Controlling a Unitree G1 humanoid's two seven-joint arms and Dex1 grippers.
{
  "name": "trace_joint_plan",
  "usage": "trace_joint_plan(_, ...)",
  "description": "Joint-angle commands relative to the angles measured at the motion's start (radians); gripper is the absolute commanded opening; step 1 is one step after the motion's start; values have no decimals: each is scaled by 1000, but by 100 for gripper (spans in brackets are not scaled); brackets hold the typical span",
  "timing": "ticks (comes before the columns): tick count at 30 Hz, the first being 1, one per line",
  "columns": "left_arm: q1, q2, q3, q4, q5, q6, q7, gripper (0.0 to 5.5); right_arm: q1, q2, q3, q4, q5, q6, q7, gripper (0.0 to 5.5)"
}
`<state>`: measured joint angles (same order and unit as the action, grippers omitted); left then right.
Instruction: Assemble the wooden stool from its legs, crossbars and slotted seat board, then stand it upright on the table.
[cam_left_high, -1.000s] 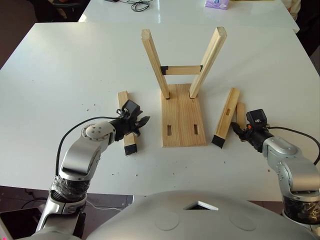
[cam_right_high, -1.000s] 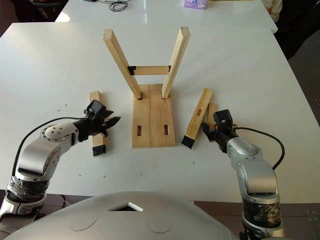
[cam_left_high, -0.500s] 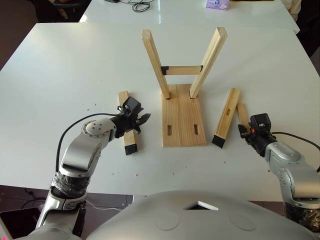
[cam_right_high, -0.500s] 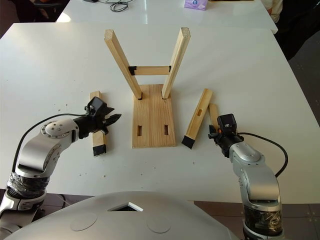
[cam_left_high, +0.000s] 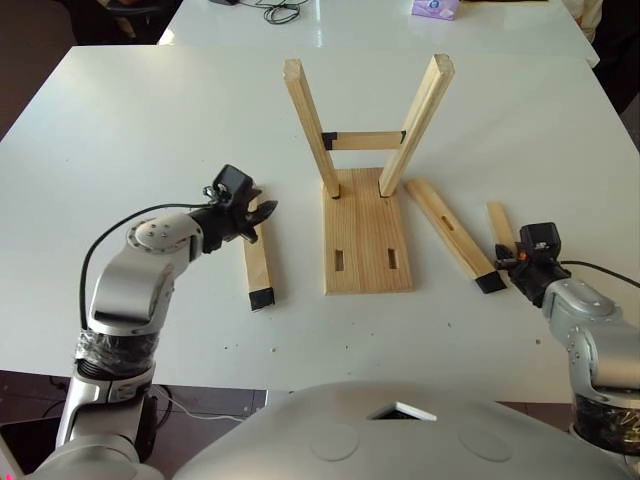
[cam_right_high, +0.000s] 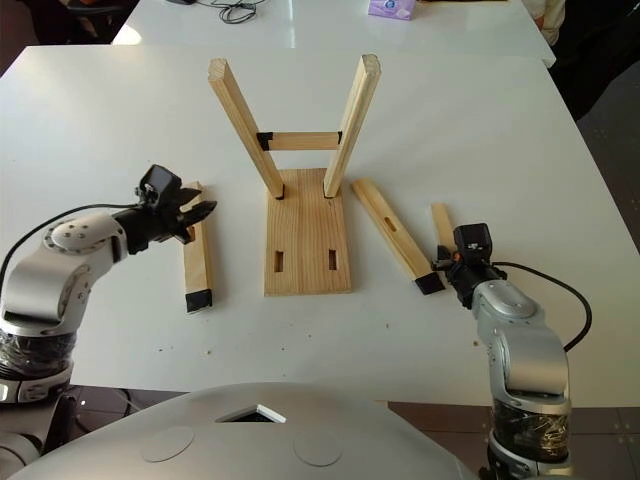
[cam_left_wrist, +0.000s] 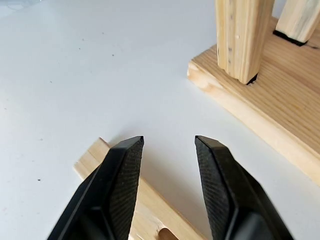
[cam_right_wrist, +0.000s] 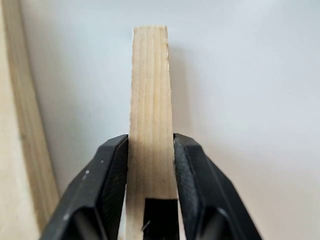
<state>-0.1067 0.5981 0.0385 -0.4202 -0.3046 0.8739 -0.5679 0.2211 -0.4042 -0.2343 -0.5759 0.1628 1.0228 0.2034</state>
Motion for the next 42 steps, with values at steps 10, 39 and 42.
trace_joint_plan(10,-193,-74,183,-119,-537,169,-122,191,-314,-201,-423,-48,899,46,488,131)
trace_joint_plan(39,-317,-126,123,41,-1106,230,-155,302,-552,-299,-74,109,1204,-42,547,131)
trace_joint_plan(42,-319,-128,98,40,-1088,213,-160,302,-571,-304,-61,111,1235,-40,532,131)
